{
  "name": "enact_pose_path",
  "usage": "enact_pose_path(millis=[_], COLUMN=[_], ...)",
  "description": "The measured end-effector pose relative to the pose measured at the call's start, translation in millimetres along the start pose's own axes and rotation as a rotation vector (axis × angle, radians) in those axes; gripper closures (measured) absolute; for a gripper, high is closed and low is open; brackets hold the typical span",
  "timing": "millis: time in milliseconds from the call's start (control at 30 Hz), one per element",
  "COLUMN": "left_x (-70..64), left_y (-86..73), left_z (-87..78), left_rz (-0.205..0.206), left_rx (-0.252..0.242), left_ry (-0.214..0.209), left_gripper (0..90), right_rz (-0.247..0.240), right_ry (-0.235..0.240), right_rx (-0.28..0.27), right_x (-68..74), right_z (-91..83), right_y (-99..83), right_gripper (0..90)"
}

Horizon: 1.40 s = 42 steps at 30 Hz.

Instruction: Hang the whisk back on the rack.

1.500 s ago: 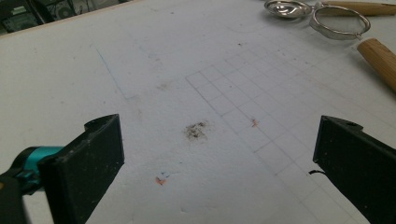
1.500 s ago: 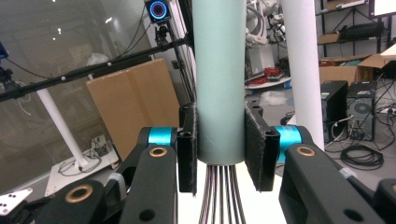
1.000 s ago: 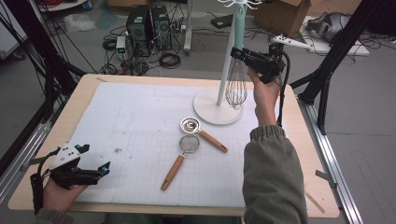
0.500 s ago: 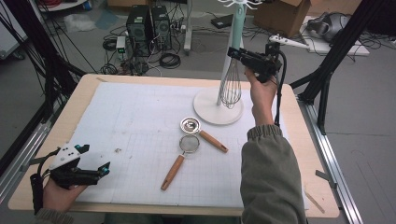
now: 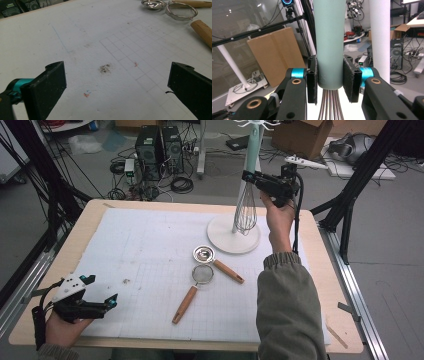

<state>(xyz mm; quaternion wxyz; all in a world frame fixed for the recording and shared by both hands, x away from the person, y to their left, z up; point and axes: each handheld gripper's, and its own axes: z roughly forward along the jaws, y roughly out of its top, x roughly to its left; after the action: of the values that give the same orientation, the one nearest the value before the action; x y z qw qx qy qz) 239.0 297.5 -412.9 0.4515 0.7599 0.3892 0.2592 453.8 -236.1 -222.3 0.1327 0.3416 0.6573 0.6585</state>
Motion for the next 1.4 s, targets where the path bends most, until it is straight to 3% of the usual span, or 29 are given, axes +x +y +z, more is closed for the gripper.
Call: enact_pose_path(millis=[300, 667, 1000, 1400], left_x=[0.3, 0.1, 0.4, 0.4], left_y=[-0.3, -0.4, -0.4, -0.6], left_z=[-1.5, -1.8, -2.1, -2.8], left_rz=[0.002, 0.004, 0.006, 0.009], left_rx=[-0.002, 0.0, -0.001, 0.003], left_ry=[0.001, 0.004, 0.006, 0.012], left_gripper=[2.3, 2.3, 2.3, 2.3], right_rz=[-0.031, 0.006, -0.001, -0.076], right_ry=[-0.038, -0.082, -0.113, -0.109], right_rx=[0.027, 0.013, -0.007, 0.029], right_x=[4.7, 0.9, 1.2, 15.3], right_z=[5.5, 0.5, -7.9, -30.6], right_y=[2.7, 2.6, 5.5, 5.2], right_gripper=[68.1, 64.4, 60.6, 51.8])
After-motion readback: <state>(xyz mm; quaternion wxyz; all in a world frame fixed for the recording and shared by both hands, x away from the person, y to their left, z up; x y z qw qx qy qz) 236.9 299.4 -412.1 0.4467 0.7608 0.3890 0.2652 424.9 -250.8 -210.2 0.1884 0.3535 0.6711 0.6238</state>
